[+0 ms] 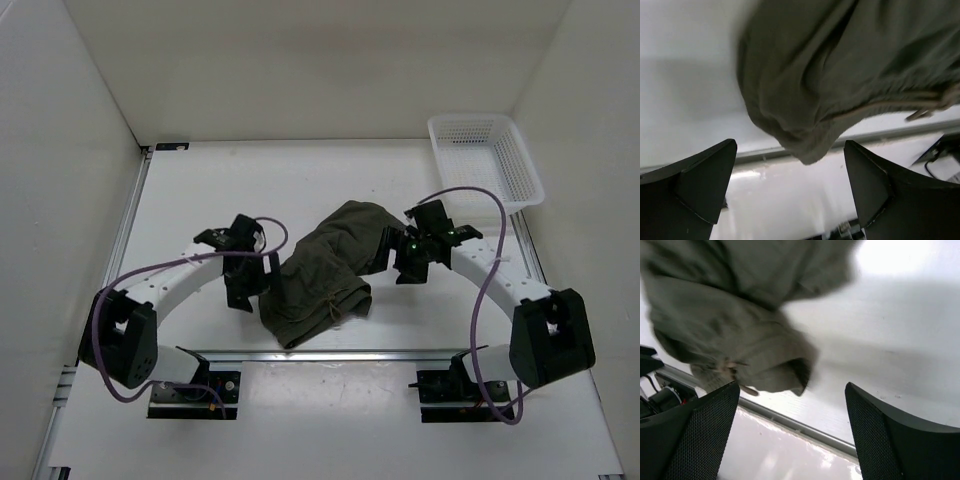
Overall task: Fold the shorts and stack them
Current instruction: Flatten the shorts out
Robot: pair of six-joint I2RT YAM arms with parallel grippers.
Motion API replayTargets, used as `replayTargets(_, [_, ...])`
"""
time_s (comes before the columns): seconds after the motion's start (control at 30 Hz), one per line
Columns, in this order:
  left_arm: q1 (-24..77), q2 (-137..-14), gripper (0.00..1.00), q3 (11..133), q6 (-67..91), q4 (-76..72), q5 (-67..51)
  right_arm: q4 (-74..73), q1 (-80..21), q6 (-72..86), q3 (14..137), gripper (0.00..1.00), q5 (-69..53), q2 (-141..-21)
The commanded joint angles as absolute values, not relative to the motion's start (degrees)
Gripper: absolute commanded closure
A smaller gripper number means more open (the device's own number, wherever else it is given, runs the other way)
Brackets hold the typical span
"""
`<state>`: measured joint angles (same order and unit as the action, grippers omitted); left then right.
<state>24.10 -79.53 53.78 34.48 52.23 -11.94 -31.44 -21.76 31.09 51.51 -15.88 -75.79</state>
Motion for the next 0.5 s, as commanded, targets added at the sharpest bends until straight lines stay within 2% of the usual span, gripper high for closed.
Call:
replayTargets(0.0, [28.12,-74.62,0.0,48.97,43.67,46.33,-15.37,-26.64,-21.18,33.93,49.83,0.1,-23.02,-78.66])
replayTargets(0.3, [31.38,-80.41,0.0,45.44,42.89,40.09,-14.58,-20.58,-22.41,33.84,47.2,0.11,-27.77,-84.9])
replayTargets(0.33, [31.38,-82.16,0.02,45.44,42.89,39.21,-15.37,-20.57,-22.41,34.45,47.2,0.12,-27.77,-86.47])
replayTargets(0.37, [31.38,-82.96,0.06,45.44,42.89,38.59,-15.38,-20.57,-24.07,34.45,48.07,0.14,-27.77,-87.27])
replayTargets(0.4, [31.38,-83.75,0.19,45.44,42.89,38.58,-15.38,-19.78,-24.6,34.45,48.08,0.15,-27.77,-87.97])
replayTargets(0.43, [31.38,-85.15,0.27,46.22,42.89,38.58,-14.6,-19.17,-25.22,34.45,48.86,0.17,-27.77,-88.59])
replayTargets(0.47, [31.38,-85.69,0.36,46.23,42.89,38.58,-13.81,-19.16,-26.27,34.45,49.65,0.25,-27.16,-89.81])
